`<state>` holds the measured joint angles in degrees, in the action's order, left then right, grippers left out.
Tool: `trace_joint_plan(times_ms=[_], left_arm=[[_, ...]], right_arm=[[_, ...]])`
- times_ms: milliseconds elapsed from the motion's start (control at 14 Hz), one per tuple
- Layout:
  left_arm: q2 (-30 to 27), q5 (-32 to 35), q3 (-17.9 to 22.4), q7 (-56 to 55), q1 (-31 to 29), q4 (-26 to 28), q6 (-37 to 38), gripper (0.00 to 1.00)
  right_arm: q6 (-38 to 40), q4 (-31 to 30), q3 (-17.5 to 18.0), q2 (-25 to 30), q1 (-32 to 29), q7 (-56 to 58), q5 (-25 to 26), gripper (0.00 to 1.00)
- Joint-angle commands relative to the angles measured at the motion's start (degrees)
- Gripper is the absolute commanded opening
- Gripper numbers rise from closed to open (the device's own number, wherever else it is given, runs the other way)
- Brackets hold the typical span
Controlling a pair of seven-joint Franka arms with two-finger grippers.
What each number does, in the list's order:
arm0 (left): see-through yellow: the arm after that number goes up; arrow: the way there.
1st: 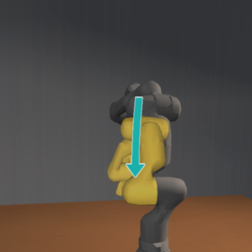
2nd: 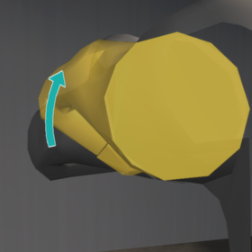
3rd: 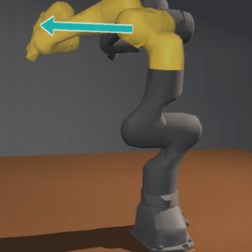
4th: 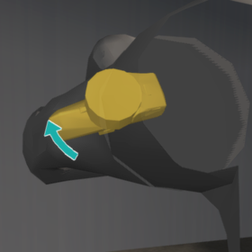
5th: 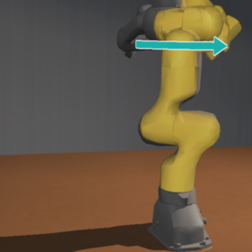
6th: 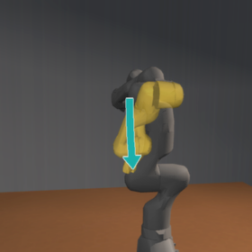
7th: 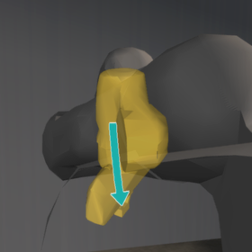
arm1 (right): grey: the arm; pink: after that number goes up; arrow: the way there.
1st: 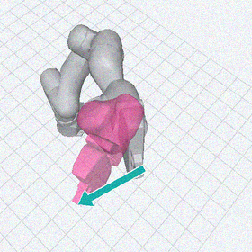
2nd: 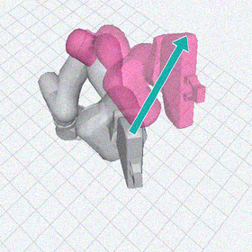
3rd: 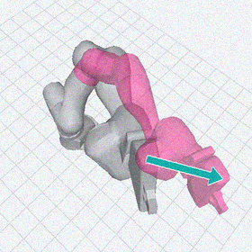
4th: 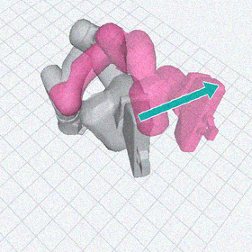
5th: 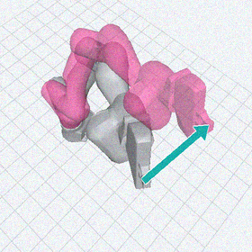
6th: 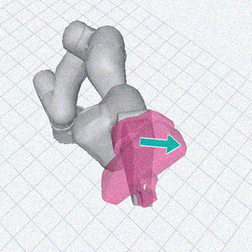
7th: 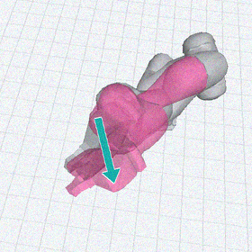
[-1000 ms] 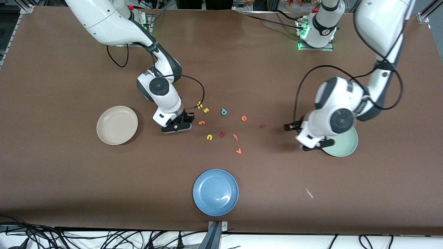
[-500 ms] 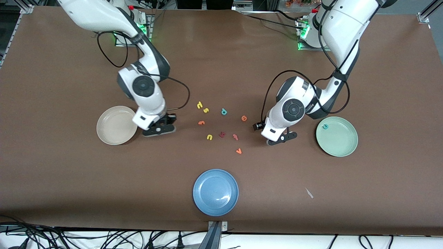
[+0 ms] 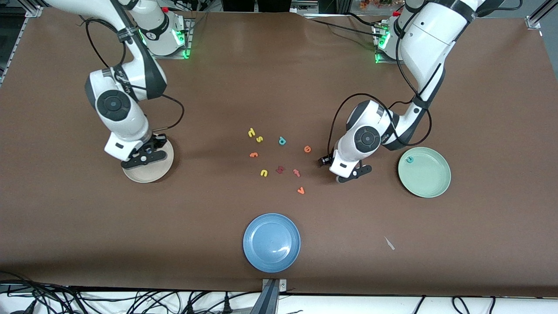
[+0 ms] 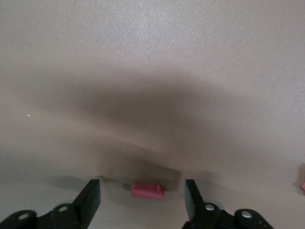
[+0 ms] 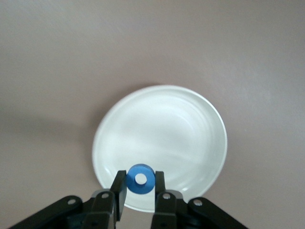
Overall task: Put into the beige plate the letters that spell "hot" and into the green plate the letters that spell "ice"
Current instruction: 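Place the blue o on the cream plate with the right gripper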
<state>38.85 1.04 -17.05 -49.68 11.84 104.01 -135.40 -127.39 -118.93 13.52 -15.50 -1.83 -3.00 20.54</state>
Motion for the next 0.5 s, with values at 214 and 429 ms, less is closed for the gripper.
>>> trace_joint_plan(times_ms=[214,429], left_arm=[[0.44,2.47,0.52,-1.03,1.61,0.14,-0.57,0.68],[0.79,3.08,0.52,-1.03,1.52,-0.12,-0.57,0.64]], right_arm=[[-3.56,-3.51,-1.13,1.26,-0.37,2.13,-0.06,0.73],[-3.30,-3.07,-0.86,1.17,-0.37,1.95,-0.59,0.84]])
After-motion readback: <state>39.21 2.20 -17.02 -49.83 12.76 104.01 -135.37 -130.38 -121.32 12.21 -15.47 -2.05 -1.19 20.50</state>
